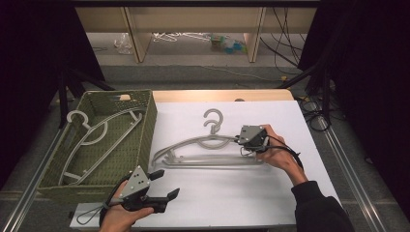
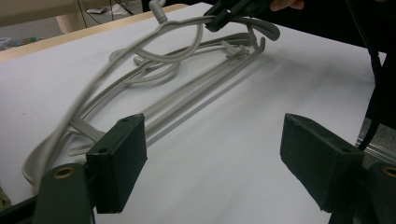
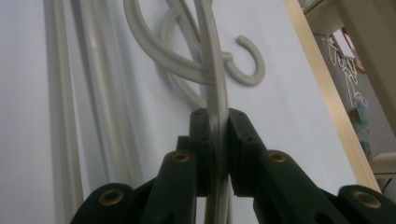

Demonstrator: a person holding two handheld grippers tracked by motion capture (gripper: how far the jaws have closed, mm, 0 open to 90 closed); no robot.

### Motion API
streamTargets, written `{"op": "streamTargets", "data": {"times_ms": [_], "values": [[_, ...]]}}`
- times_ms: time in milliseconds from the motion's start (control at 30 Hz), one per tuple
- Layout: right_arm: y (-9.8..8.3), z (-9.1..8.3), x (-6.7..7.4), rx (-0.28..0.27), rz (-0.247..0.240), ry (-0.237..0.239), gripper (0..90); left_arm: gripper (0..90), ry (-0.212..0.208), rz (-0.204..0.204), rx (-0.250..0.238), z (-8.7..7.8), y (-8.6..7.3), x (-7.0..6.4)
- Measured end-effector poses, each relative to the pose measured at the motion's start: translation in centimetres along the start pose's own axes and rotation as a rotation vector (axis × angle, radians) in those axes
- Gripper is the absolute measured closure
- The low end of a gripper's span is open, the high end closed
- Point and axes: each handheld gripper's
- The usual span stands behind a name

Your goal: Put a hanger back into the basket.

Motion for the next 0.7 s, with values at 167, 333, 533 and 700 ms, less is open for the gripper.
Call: {"op": "streamTargets", "data": {"times_ms": [167, 333, 533, 700], "values": [[-0.7, -1.0, 1.1, -0.025, 0.019, 0.026, 82.1, 22.7, 0.004, 0.001, -0.001, 0.0, 0.1, 0.1], [-1.3, -2.4, 2.2, -0.065, 0.041, 0.04, 82.1, 22.7, 0.019, 0.002, -0.018, 0.2, 0.6, 0.3], [-1.0, -4.8, 3.4, -0.124, 0.026, 0.042, 82.1, 23.8, 0.02, 0.021, -0.025, 1.1, 2.4, 0.4], [-0.8, -5.5, 4.6, -0.139, 0.014, 0.06, 82.0, 29.1, -0.008, 0.043, 0.017, 3.9, 4.3, 0.3]]}}
Point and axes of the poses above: each handheld gripper's, and its own axes: z roughly forward along the jaws, y roughly out of its top, x roughly to its left, and after that the axes turned 5 degrees about x, right-handed
